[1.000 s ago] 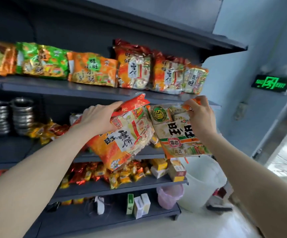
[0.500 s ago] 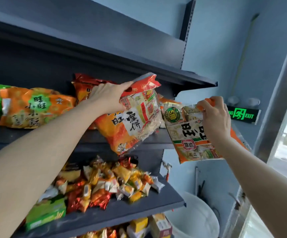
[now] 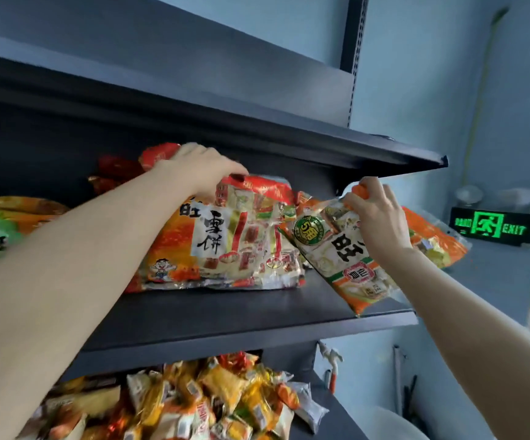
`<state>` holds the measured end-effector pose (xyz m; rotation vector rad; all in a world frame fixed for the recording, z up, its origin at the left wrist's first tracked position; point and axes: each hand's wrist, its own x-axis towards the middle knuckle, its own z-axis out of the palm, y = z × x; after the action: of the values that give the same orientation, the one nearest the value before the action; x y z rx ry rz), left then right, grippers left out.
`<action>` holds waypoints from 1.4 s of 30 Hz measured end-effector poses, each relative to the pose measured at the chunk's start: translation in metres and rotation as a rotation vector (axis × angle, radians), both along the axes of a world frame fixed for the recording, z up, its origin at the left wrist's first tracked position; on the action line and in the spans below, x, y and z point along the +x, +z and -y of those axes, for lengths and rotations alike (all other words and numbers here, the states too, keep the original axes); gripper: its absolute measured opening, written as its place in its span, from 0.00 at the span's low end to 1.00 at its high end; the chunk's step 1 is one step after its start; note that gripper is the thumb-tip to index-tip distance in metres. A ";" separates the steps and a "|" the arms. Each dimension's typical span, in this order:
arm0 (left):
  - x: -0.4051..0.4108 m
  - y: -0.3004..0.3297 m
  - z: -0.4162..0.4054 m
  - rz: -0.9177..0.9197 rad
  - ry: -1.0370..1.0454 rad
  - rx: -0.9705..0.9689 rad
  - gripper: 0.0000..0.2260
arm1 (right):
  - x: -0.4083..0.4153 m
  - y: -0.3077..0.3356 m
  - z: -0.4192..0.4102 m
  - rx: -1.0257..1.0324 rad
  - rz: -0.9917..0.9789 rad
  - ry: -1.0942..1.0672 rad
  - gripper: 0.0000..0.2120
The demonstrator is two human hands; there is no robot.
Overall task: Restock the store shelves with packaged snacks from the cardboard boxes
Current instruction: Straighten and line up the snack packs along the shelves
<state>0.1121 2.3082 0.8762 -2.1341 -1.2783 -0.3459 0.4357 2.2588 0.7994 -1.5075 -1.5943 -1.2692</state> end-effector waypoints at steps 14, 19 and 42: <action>0.099 -0.124 -0.109 0.242 0.078 -0.040 0.32 | 0.062 -0.011 -0.170 -0.199 0.134 0.337 0.28; 0.140 -0.147 -0.108 0.394 0.029 0.041 0.21 | 0.077 -0.047 -0.200 -0.364 -0.023 0.482 0.21; 0.303 -0.154 -0.153 0.334 0.042 -0.042 0.44 | 0.221 -0.044 -0.221 -0.047 -0.966 0.445 0.20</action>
<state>0.4150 2.4610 0.7224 -2.1423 -1.5234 -0.6864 0.6566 2.4796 0.7549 -1.3514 -1.1733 -0.1689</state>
